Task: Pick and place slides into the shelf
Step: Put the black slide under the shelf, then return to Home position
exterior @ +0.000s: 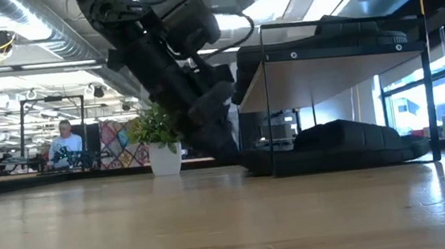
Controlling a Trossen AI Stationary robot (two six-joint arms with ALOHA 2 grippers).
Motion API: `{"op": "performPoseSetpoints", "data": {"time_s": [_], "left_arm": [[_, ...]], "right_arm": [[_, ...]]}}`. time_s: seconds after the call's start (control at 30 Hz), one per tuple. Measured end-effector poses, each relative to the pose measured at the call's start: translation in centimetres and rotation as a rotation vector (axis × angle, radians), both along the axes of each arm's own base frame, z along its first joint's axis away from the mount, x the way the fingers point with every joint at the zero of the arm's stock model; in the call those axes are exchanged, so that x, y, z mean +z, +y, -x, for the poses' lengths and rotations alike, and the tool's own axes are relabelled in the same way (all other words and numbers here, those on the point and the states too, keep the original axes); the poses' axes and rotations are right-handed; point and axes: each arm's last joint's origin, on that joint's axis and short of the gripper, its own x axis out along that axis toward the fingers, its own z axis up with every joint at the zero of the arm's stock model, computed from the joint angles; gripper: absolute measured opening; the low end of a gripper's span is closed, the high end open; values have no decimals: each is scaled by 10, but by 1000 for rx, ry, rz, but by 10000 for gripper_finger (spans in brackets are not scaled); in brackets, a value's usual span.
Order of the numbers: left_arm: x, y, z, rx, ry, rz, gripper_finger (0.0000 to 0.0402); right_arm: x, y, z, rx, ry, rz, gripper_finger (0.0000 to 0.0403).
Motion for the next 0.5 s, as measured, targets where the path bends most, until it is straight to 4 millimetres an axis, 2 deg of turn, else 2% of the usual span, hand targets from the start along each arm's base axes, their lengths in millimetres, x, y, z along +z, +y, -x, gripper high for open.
{"op": "performPoseSetpoints", "data": {"time_s": [0.13,0.37,0.5], "left_arm": [[1,0,-1,1,-12,2,195],[0,1,8,-2,76,15,195],[20,0,17,-2,80,17,195]], "right_arm": [[0,0,0,0,1,1,167],[0,0,0,0,6,3,167],[3,0,0,2,-26,-10,167]]}}
